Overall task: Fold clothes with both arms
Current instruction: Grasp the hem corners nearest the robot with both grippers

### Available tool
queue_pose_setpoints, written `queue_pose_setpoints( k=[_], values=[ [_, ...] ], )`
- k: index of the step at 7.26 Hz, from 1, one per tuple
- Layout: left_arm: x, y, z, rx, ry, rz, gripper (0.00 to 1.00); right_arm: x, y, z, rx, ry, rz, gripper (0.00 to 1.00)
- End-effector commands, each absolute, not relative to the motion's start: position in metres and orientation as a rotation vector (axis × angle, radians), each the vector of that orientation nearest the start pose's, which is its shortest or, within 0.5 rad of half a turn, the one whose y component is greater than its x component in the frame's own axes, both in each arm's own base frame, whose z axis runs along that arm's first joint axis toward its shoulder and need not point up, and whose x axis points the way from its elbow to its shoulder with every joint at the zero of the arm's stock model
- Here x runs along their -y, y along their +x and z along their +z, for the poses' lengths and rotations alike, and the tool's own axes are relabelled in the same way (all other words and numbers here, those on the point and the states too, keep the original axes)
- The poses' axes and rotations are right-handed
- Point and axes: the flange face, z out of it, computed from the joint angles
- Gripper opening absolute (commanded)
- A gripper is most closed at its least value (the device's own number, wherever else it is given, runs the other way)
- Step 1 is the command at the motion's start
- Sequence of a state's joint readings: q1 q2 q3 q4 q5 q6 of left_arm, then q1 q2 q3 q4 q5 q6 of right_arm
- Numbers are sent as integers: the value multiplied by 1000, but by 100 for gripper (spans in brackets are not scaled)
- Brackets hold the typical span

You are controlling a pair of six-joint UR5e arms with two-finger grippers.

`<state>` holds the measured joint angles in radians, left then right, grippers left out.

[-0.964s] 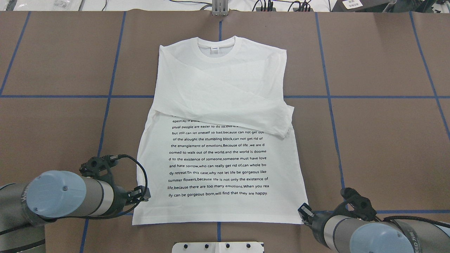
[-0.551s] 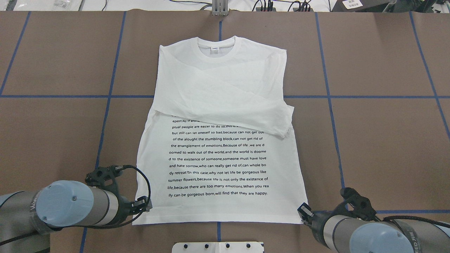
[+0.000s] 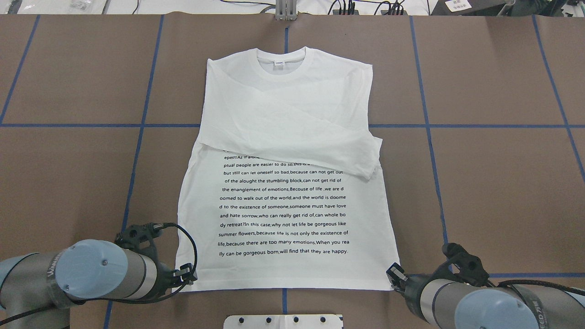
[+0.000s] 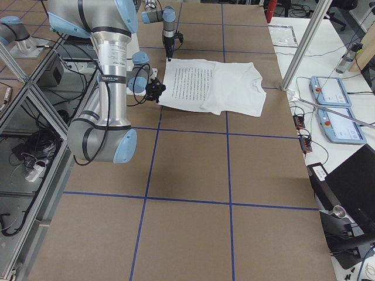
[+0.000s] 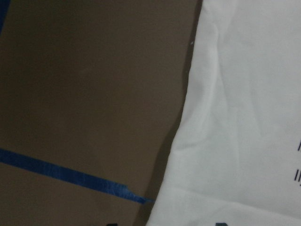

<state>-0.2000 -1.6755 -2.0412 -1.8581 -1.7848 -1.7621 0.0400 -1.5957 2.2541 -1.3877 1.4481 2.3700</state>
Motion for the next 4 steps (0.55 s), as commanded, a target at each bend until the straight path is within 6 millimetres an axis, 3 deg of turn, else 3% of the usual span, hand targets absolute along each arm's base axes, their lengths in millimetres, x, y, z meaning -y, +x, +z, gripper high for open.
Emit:
queue_pose_setpoints(
  k=[1,3,4],
  values=[
    [207,483,359,-859,-227,-255,66,165,-431,337,854,-210,842,0],
    [207,484,359,-857,-227,-255,62,166,-430,336,856,-211,845,0],
    [207,483,358,-859,-227,-255,55,166,-430,336,856,-211,843,0]
  ],
)
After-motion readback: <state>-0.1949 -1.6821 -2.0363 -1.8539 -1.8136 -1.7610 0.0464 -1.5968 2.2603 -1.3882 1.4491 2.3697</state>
